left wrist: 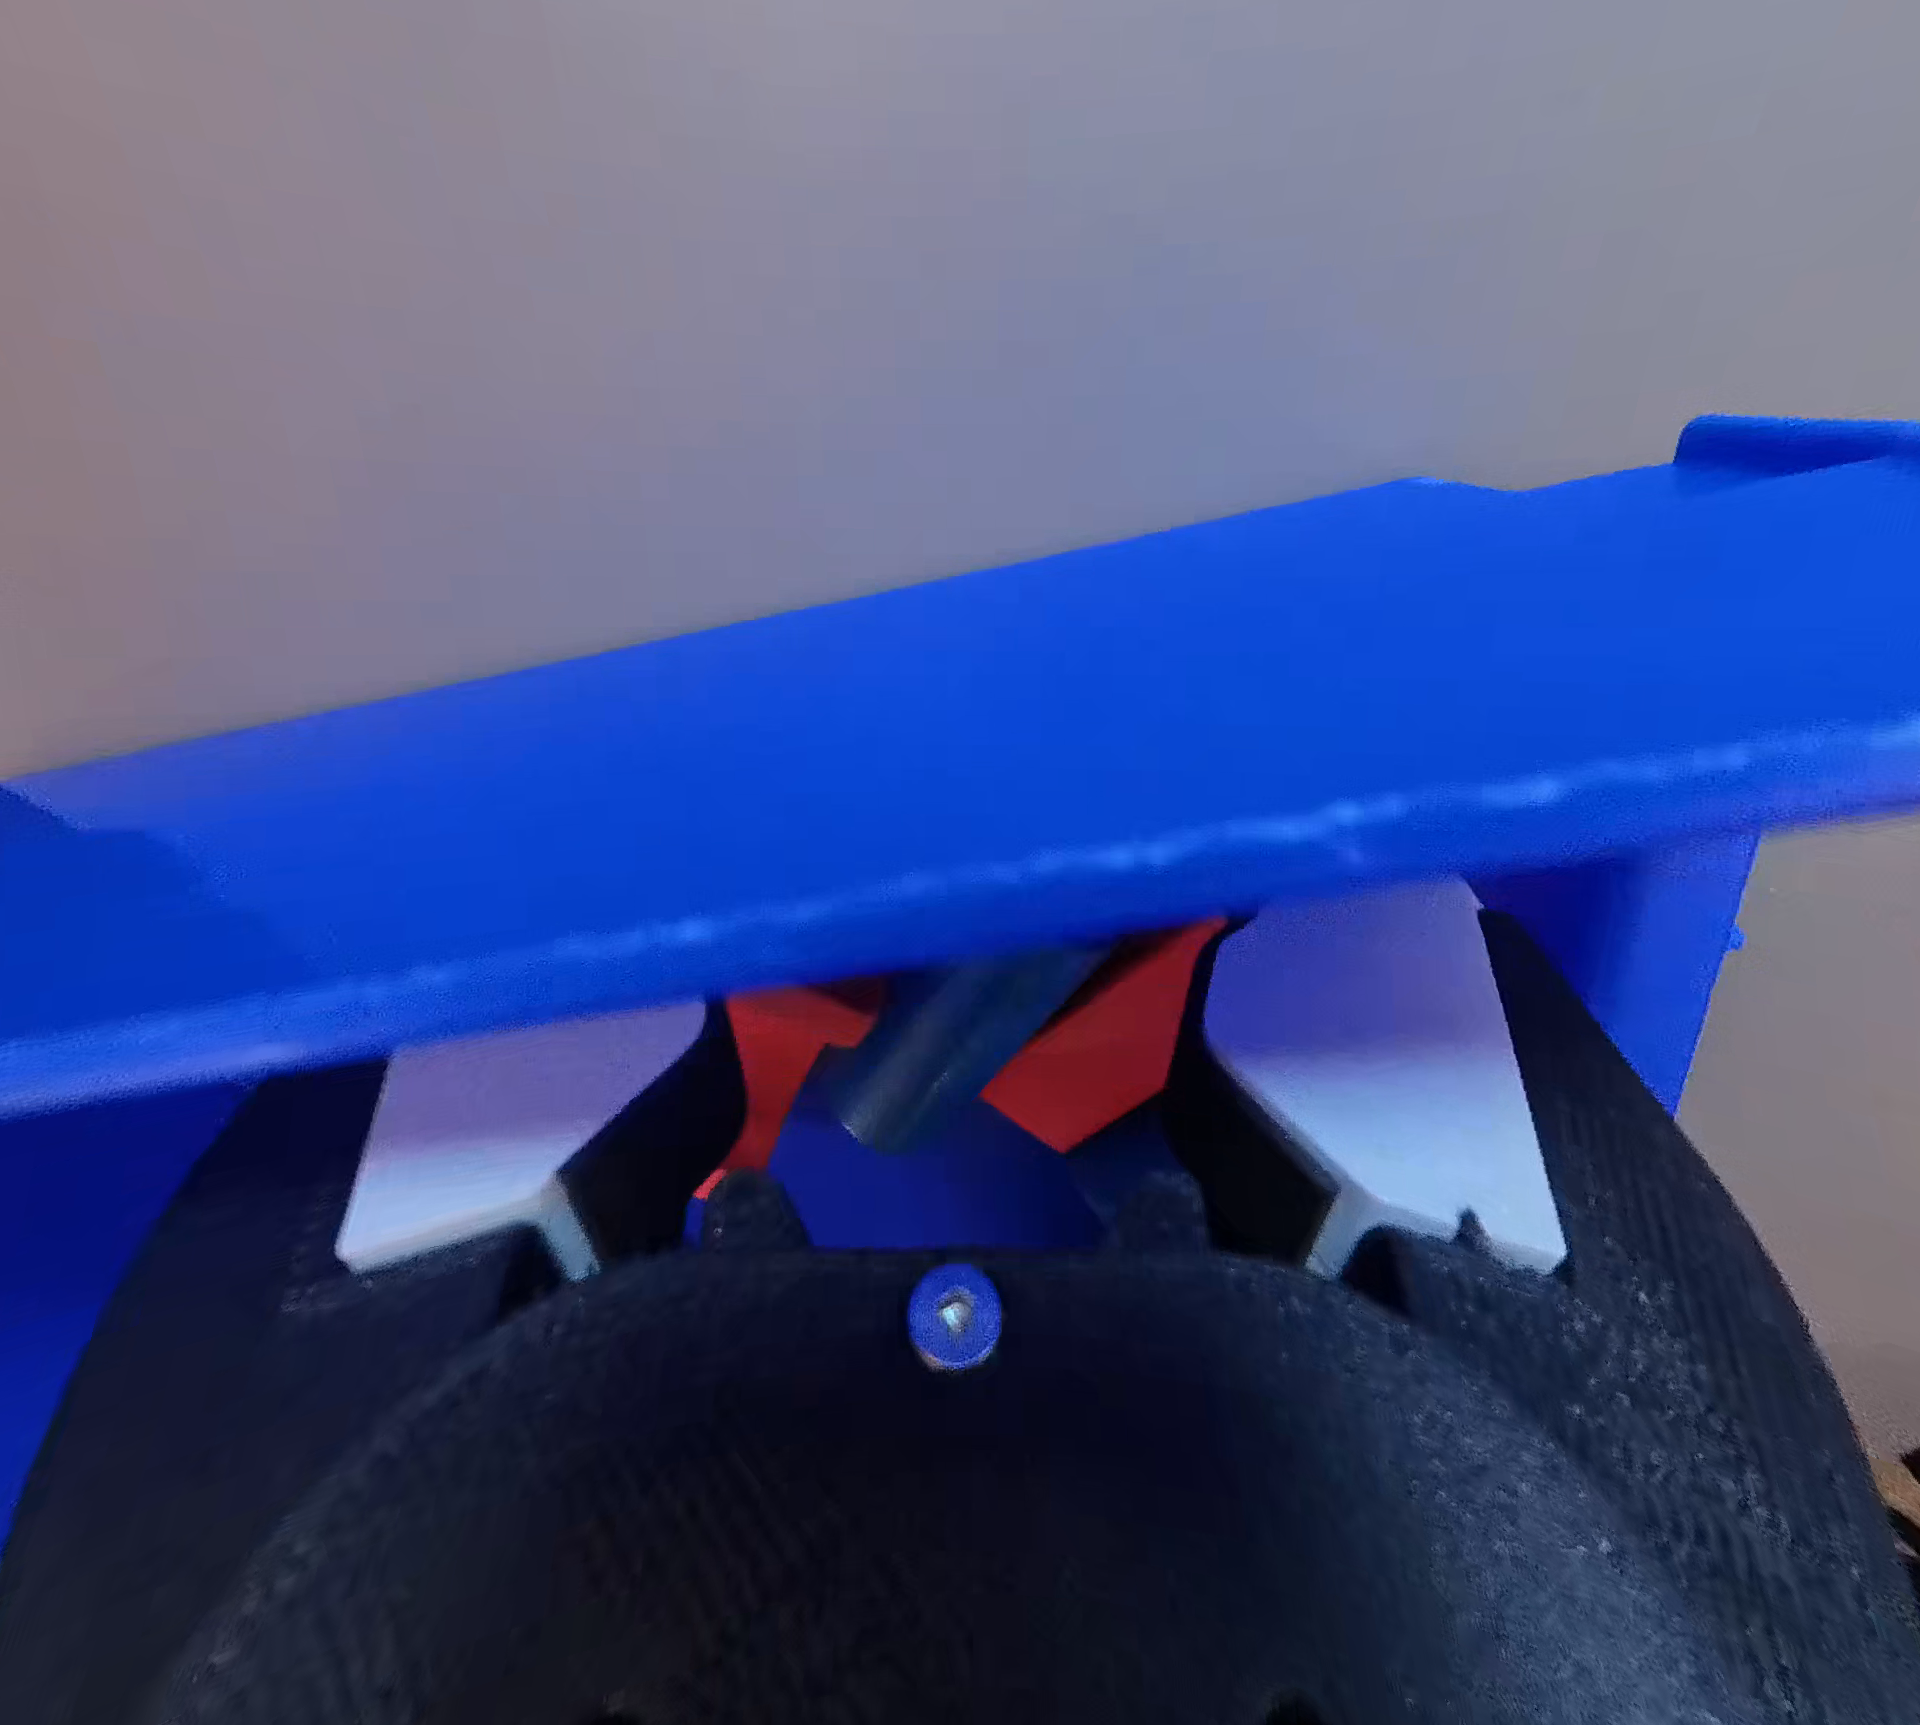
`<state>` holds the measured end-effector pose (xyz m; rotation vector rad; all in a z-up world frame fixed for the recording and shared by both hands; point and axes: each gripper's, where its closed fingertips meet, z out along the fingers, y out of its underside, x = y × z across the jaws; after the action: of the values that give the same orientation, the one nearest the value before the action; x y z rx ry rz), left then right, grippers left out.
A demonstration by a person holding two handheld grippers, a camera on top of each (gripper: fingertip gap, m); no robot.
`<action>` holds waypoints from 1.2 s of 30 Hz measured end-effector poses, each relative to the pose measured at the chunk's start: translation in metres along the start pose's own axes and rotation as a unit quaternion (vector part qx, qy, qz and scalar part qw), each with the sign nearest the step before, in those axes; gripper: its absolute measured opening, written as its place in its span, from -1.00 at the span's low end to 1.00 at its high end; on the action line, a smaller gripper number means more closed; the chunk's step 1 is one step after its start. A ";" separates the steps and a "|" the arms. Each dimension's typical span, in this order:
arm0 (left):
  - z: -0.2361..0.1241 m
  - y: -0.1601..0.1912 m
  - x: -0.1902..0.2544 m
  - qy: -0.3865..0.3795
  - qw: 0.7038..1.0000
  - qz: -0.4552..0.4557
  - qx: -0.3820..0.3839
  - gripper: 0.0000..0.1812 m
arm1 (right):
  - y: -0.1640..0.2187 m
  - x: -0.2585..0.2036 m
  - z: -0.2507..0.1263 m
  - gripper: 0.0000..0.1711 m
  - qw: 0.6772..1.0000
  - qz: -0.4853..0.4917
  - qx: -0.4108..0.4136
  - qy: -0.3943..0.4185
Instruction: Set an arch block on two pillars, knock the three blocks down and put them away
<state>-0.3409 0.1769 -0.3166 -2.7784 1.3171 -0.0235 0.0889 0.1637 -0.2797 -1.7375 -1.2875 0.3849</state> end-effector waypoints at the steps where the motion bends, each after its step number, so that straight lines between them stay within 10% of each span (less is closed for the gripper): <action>1: -0.001 0.002 0.001 -0.002 1.000 0.000 0.005 0.14 | 0.000 -0.001 0.000 -0.63 1.000 0.000 0.001 -0.001; 10: -0.072 -0.007 0.005 -0.123 0.979 0.034 0.159 0.13 | -0.007 -0.006 -0.001 -0.63 1.000 0.009 0.013 -0.012; 17: -0.146 -0.084 0.155 -0.178 0.878 0.192 0.401 0.13 | -0.059 -0.058 -0.012 -0.47 0.984 0.042 0.088 -0.149; 26: -0.145 -0.157 0.325 -0.152 0.742 0.352 0.550 0.13 | -0.158 -0.149 -0.050 -0.38 0.835 0.179 0.137 -0.502; 32: -0.130 -0.150 0.337 -0.118 0.729 0.356 0.573 0.13 | -0.153 -0.174 -0.045 -0.58 0.779 0.213 0.133 -0.574; 36: -0.120 -0.144 0.330 -0.016 0.758 0.302 0.578 0.10 | -0.141 -0.170 -0.025 -0.60 0.834 0.175 0.137 -0.506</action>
<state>-0.0255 0.0061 -0.1916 -1.2645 1.3977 -0.5408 -0.0468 0.0087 -0.1965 -1.5132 -1.4681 1.7960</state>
